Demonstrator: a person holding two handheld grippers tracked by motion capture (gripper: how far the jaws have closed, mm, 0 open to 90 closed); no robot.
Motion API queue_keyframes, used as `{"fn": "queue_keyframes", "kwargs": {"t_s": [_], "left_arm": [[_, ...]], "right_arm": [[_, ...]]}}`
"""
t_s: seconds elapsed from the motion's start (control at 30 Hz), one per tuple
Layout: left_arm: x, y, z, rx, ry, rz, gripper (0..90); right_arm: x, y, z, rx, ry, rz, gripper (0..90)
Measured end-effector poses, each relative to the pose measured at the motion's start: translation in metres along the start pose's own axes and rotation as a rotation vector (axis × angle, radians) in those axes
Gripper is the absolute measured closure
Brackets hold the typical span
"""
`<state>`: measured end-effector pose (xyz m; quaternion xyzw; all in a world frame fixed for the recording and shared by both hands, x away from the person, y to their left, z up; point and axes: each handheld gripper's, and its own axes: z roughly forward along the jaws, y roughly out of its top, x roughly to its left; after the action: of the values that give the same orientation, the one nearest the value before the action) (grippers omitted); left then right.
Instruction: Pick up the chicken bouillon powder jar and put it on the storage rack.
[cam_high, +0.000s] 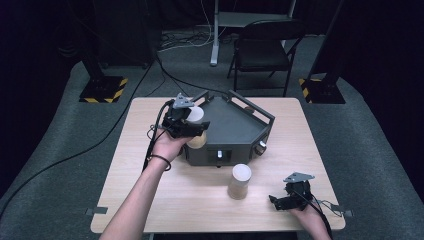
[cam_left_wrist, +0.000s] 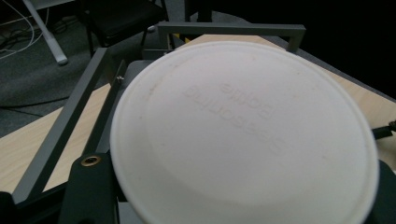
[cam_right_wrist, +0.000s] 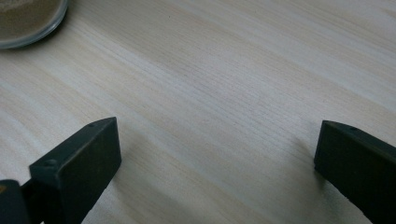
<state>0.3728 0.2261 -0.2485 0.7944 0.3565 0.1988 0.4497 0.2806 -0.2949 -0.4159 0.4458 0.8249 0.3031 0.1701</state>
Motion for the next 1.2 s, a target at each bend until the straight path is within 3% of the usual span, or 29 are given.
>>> {"fn": "queue_keyframes", "kwargs": {"t_s": [0.43, 0.7, 0.93, 1.07, 1.2], "left_arm": [[0.006, 0.012, 0.028, 0.031, 0.051, -0.046, 34.2], [0.008, 0.014, 0.039, 0.059, 0.048, -0.063, 34.1], [0.012, 0.014, 0.041, 0.059, 0.041, -0.076, 33.7], [0.011, 0.013, 0.037, 0.045, 0.053, -0.088, 22.5], [0.013, 0.011, 0.025, 0.046, 0.058, -0.087, 18.8]], "right_arm": [[-0.001, 0.0, 0.0, 0.0, 0.002, -0.005, 0.0], [-0.001, 0.0, 0.0, 0.0, 0.004, -0.004, 0.0], [-0.001, 0.0, -0.001, 0.001, 0.004, -0.003, 0.0], [-0.001, -0.001, -0.001, 0.0, 0.004, -0.003, 0.0], [-0.001, -0.001, 0.0, -0.003, 0.004, -0.004, 0.0]]}}
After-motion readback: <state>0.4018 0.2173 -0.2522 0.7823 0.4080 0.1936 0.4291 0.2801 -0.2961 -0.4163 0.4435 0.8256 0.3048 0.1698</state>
